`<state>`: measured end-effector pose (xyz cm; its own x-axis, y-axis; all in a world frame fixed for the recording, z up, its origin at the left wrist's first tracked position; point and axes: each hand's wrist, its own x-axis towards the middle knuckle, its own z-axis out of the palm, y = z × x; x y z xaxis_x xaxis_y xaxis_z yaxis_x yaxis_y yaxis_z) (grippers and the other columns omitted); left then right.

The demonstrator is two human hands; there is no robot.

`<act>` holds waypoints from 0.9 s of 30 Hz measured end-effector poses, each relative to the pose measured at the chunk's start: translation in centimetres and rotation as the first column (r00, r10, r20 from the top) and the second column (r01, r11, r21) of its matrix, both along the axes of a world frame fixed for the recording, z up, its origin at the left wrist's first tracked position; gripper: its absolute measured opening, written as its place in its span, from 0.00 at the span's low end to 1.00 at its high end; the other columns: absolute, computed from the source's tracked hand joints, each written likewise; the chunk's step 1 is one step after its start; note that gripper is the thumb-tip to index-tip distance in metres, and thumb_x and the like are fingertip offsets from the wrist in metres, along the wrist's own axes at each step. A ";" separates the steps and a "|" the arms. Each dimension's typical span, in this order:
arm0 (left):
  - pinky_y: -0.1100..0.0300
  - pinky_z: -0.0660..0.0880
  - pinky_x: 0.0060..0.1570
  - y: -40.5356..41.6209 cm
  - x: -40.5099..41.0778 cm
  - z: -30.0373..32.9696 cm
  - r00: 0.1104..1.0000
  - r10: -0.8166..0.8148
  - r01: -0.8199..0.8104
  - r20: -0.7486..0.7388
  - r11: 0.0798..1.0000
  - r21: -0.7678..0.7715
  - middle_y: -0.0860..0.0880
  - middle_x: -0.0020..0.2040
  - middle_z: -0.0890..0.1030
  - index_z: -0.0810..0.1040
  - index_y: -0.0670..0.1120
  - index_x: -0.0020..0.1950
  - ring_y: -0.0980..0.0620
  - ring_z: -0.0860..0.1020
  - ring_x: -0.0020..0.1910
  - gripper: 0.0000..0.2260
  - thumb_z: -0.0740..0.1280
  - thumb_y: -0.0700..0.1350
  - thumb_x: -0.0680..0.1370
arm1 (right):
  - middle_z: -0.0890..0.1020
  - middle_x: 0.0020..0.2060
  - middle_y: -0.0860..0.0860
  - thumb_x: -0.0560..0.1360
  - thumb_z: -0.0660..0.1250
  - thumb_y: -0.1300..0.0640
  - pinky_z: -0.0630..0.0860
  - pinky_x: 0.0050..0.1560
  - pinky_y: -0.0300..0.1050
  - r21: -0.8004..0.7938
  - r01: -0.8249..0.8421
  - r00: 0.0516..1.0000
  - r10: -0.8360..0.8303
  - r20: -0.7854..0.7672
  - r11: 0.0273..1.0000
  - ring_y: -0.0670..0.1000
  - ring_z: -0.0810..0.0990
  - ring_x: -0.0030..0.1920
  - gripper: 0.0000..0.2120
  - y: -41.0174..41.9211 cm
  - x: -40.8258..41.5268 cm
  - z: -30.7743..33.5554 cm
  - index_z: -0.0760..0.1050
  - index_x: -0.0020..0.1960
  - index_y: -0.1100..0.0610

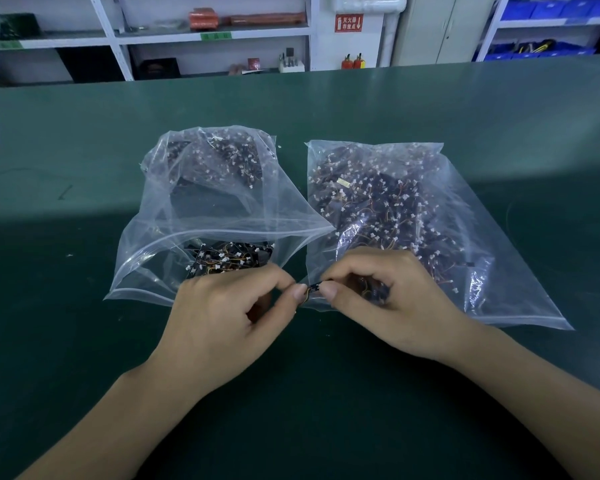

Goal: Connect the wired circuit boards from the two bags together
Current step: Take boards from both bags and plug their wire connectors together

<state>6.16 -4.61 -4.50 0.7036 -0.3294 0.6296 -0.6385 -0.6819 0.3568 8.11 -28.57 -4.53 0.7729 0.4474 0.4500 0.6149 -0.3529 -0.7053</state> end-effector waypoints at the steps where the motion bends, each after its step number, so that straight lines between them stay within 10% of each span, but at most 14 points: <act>1: 0.55 0.72 0.27 0.0 0.0 0.0 1.000 -0.007 0.007 0.002 1.000 0.007 0.62 0.30 0.69 0.83 0.52 0.43 0.60 0.70 0.29 0.12 0.67 0.53 0.84 | 0.82 0.38 0.43 0.82 0.72 0.57 0.74 0.40 0.41 0.004 -0.005 1.000 0.005 0.002 1.000 0.51 0.80 0.38 0.07 0.0 0.0 0.0 0.85 0.46 0.56; 27: 0.54 0.71 0.25 -0.4 -0.2 -0.1 0.998 -0.055 0.055 0.000 0.998 0.023 0.57 0.29 0.70 0.82 0.50 0.40 0.60 0.70 0.28 0.12 0.69 0.51 0.82 | 0.82 0.37 0.42 0.81 0.73 0.58 0.71 0.41 0.33 -0.012 -0.019 1.000 0.019 0.014 1.000 0.47 0.80 0.37 0.07 -0.1 0.2 -0.2 0.85 0.44 0.57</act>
<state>5.97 -4.97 -4.64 0.6834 -0.3823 0.6220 -0.6758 -0.6537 0.3407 8.36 -28.67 -4.77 0.7578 0.4671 0.4556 0.6315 -0.3494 -0.6922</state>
